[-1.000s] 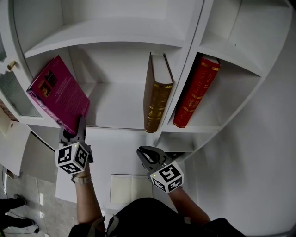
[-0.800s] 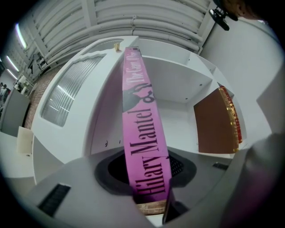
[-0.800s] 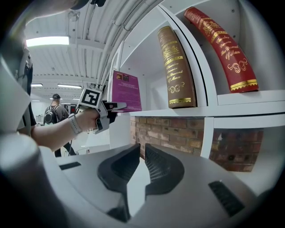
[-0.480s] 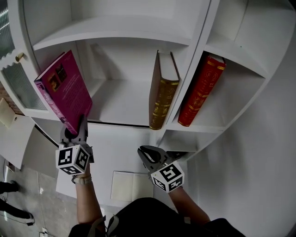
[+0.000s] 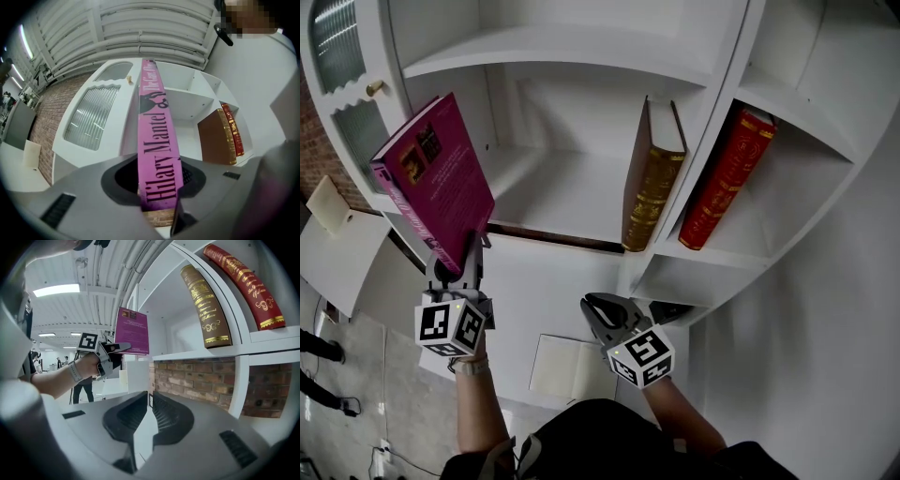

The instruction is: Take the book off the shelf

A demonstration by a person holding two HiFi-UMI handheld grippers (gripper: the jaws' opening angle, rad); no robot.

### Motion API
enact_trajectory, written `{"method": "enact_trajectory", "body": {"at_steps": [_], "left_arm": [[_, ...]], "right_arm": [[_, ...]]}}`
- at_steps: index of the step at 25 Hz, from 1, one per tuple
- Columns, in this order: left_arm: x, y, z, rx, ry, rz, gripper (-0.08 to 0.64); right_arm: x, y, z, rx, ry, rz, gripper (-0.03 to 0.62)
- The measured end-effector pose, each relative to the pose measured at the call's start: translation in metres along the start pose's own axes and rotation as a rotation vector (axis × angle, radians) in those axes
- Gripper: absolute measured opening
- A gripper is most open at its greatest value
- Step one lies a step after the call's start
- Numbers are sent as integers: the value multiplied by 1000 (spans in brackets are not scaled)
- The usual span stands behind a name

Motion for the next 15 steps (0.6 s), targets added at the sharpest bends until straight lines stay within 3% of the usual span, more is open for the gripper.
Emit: {"method": "enact_trajectory", "body": {"at_steps": [15], "left_arm": [[8, 86, 27, -66, -19, 71, 146]], "right_arm": [[50, -11, 10, -44, 21, 141, 23]]}}
Point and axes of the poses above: the fingertips, and each gripper's own axes: y backward along the fingers, x to its left, z out of its top, the point moved 8 cm from there along y, backward along the fingers, and after that the axes turned 15 degrees about y, right-handed, at the moved point
